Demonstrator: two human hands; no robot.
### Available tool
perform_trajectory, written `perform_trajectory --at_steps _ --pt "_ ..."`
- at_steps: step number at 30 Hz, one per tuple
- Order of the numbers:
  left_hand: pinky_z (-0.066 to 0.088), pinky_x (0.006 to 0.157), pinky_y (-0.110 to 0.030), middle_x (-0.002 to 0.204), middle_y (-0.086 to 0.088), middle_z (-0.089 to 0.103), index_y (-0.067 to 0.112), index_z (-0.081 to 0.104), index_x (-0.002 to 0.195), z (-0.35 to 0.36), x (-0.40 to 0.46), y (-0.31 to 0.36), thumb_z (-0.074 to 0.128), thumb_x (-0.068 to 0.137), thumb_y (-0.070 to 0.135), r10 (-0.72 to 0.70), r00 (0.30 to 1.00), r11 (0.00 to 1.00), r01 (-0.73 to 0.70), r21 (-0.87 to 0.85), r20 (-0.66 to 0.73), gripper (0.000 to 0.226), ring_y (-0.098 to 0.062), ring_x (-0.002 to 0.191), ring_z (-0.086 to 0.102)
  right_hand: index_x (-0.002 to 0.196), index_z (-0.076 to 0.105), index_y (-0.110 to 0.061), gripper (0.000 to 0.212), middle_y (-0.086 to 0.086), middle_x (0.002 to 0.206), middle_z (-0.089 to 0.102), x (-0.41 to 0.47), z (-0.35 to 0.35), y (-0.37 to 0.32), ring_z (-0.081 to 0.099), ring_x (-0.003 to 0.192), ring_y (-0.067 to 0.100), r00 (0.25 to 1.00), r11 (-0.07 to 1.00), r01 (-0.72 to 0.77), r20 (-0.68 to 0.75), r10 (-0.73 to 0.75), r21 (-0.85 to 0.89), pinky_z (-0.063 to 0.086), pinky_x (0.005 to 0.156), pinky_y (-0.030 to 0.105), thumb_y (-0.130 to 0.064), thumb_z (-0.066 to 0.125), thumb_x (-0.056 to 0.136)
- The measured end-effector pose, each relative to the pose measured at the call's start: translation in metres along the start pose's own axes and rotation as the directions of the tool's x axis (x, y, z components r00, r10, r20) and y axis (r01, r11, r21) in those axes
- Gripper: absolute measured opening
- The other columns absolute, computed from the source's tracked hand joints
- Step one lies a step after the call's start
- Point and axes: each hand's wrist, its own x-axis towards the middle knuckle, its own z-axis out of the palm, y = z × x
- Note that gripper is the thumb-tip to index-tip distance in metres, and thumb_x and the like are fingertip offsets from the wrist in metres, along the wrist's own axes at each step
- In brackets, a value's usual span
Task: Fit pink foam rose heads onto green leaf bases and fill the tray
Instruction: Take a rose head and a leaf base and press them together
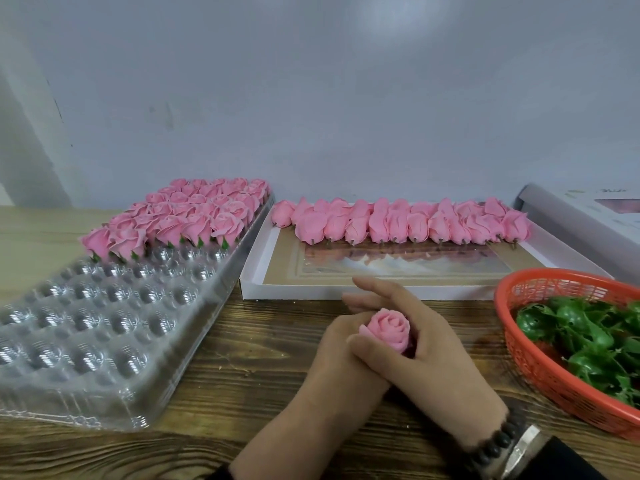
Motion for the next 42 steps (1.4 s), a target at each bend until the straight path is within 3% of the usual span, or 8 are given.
perform_trajectory --at_steps 6,14,20,24,29,34,37,42 --pt "0.043 0.051 -0.011 0.059 0.003 0.061 0.005 0.063 0.071 0.005 0.003 -0.004 0.057 0.087 0.001 -0.023 0.983 0.999 0.031 0.04 -0.185 0.018 0.001 0.055 0.055 0.116 0.055 -0.037 0.058 -0.028 0.115 0.061 -0.001 0.005 0.003 0.054 0.108 -0.011 0.997 0.998 0.039 -0.066 -0.035 0.057 0.039 0.084 0.003 -0.058 0.059 0.062" --pt "0.037 0.058 -0.003 0.066 0.019 0.056 0.04 0.052 0.058 0.011 0.002 -0.018 0.053 0.088 0.021 0.101 0.979 0.881 -0.004 0.474 -0.178 0.036 0.012 0.071 0.056 0.089 0.073 -0.024 0.027 -0.01 0.085 0.072 0.0 0.013 0.005 0.066 0.085 0.002 0.978 0.998 0.063 -0.201 -0.059 0.016 0.05 0.075 0.02 -0.039 0.051 0.081" --pt "0.04 0.064 -0.001 0.082 0.012 0.059 0.011 0.063 0.1 0.01 0.005 -0.009 0.053 0.088 0.001 -0.041 0.989 0.986 0.063 0.157 -0.139 0.018 0.013 0.075 0.058 0.092 0.071 -0.034 0.027 -0.021 0.103 0.067 0.003 0.01 0.004 0.056 0.105 -0.008 0.992 0.987 0.078 -0.09 -0.091 -0.139 0.039 0.095 0.014 -0.028 0.047 0.081" --pt "0.039 0.046 -0.009 0.056 0.007 0.055 0.013 0.055 0.08 0.005 0.001 -0.005 0.048 0.085 -0.004 -0.138 0.99 0.986 0.134 0.097 0.041 0.019 0.003 0.049 0.055 0.095 0.069 -0.042 0.028 -0.028 0.097 0.067 0.001 0.005 0.0 0.064 0.09 -0.001 0.997 0.98 0.053 0.066 -0.041 -0.19 0.05 0.078 0.017 -0.034 0.047 0.081" --pt "0.048 0.061 -0.022 0.072 -0.002 0.066 0.005 0.064 0.075 0.002 0.001 -0.006 0.057 0.083 -0.007 -0.025 0.999 1.0 0.025 0.005 -0.036 0.017 -0.007 0.068 0.06 0.117 0.056 -0.043 0.051 -0.028 0.115 0.061 0.0 0.002 0.001 0.052 0.111 -0.011 0.997 0.992 0.078 0.001 -0.078 -0.103 0.039 0.092 0.007 -0.043 0.068 0.067" --pt "0.046 0.055 -0.02 0.064 -0.003 0.06 0.002 0.061 0.068 0.0 0.004 -0.006 0.064 0.082 -0.001 0.026 0.979 1.0 -0.024 0.013 -0.204 0.015 -0.009 0.06 0.053 0.123 0.051 -0.04 0.07 -0.03 0.12 0.056 -0.001 0.005 0.004 0.05 0.113 -0.012 0.993 0.994 0.083 -0.076 -0.088 -0.065 0.038 0.091 0.005 -0.058 0.065 0.056" --pt "0.05 0.058 -0.026 0.064 -0.005 0.064 0.015 0.062 0.065 0.003 0.005 -0.011 0.062 0.085 0.006 0.004 0.964 0.995 0.022 0.093 -0.264 0.022 -0.009 0.06 0.057 0.119 0.056 -0.035 0.058 -0.025 0.116 0.061 -0.001 0.009 0.003 0.053 0.11 -0.01 0.989 0.995 0.1 -0.106 -0.1 -0.01 0.04 0.086 0.005 -0.059 0.056 0.066" --pt "0.037 0.054 -0.006 0.059 0.011 0.055 0.032 0.048 0.057 0.009 0.002 -0.011 0.055 0.088 0.012 0.089 0.963 0.936 0.007 0.353 -0.255 0.038 0.001 0.059 0.052 0.103 0.067 -0.032 0.044 -0.005 0.095 0.071 -0.001 0.012 0.003 0.063 0.095 0.0 0.979 0.995 0.098 -0.179 -0.094 0.011 0.044 0.083 0.011 -0.055 0.037 0.079"
